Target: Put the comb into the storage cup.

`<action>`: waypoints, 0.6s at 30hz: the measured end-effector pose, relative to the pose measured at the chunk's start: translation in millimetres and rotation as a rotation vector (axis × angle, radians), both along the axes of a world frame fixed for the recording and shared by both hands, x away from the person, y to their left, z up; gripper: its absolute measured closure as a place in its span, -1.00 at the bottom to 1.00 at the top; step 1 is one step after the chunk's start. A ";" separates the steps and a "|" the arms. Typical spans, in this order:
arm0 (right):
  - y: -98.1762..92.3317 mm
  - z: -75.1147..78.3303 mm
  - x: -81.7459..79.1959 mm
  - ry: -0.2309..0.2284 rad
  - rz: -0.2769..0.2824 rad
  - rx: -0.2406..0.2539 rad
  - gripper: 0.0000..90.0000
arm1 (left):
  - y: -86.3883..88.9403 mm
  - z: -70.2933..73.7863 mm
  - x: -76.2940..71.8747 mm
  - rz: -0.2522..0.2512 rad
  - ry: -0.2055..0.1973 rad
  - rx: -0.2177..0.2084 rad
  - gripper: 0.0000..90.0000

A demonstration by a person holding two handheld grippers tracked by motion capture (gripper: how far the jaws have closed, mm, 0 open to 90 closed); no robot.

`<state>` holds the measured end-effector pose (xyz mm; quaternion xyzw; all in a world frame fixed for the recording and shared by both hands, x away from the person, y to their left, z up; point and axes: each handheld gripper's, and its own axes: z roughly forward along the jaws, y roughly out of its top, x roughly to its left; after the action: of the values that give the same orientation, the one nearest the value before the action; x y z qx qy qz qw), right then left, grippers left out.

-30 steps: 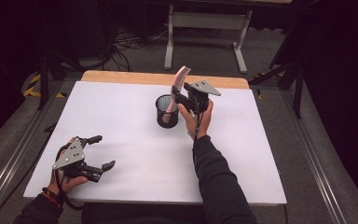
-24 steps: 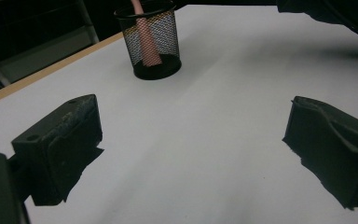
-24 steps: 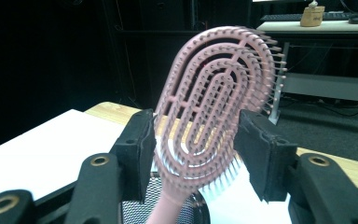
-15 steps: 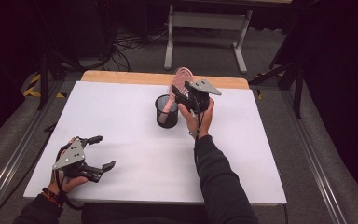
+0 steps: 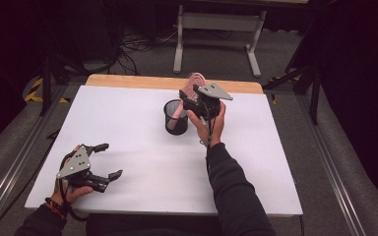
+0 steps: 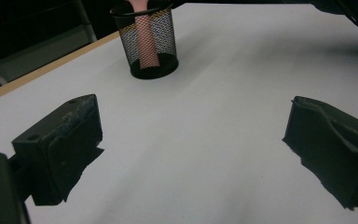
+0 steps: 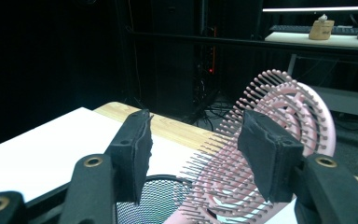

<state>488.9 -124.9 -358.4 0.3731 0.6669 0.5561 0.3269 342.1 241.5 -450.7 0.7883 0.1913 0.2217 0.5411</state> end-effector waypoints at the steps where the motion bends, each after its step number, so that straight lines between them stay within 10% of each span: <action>1: -0.4 0.9 -1.0 -0.002 -0.001 -0.001 -0.03 | 0.3 0.3 0.1 -0.002 0.001 0.002 -0.89; 18: -6.2 10.9 -12.9 -0.042 0.015 -0.035 -0.11 | -1.3 -0.4 0.1 0.000 0.002 0.016 -0.89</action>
<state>475.9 -131.1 -347.4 0.3503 0.6724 0.5544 0.3432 342.2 240.2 -451.0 0.7928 0.1901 0.2225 0.5346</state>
